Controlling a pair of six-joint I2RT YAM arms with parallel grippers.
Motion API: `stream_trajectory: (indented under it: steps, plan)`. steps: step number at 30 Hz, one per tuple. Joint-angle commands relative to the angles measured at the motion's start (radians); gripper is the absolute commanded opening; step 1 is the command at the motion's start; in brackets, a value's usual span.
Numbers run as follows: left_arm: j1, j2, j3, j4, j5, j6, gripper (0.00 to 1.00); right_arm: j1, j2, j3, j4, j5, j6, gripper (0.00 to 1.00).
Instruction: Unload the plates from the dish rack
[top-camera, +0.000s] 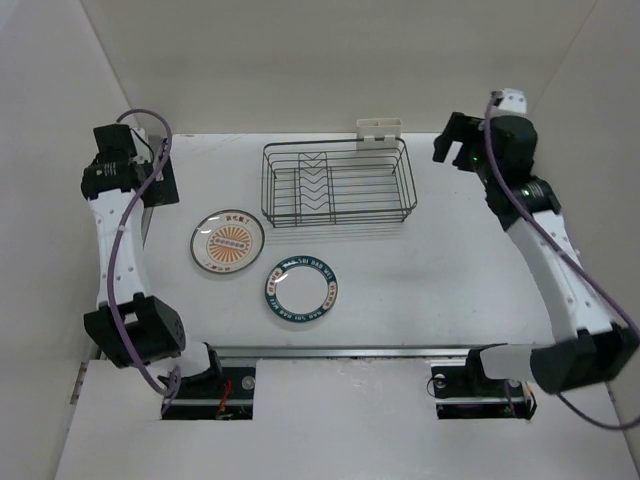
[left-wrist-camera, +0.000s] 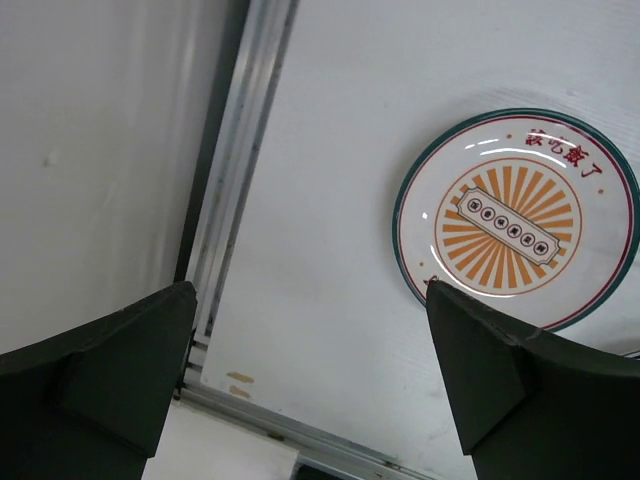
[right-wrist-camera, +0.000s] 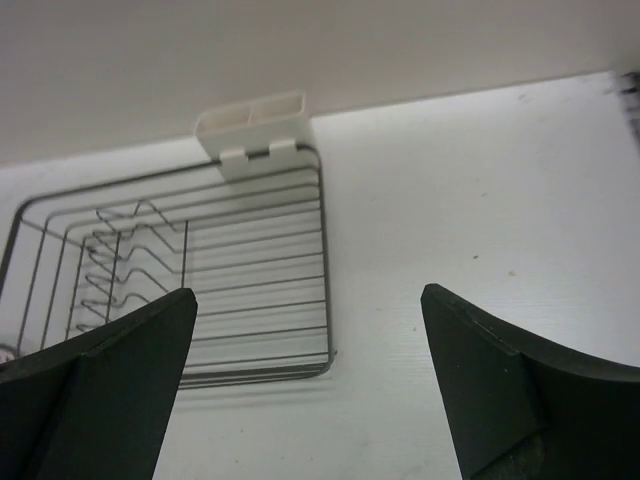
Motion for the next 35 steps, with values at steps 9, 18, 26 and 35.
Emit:
stream_trajectory:
  steps: [9,18,26,35]
  plan:
    - [0.005,-0.179,-0.062,0.012,-0.176,-0.108,0.99,0.009,-0.584,-0.292,-0.199,0.178,0.165,1.0]
    - [0.005,-0.31,-0.14,-0.008,-0.142,-0.108,0.99,0.009,-0.696,-0.307,-0.246,0.069,0.156,1.0]
    - [0.005,-0.351,-0.13,-0.028,-0.124,-0.108,0.99,0.009,-0.714,-0.298,-0.279,0.026,0.147,1.0]
    - [0.005,-0.38,-0.15,-0.028,-0.115,-0.099,0.99,0.009,-0.724,-0.298,-0.288,0.004,0.147,1.0]
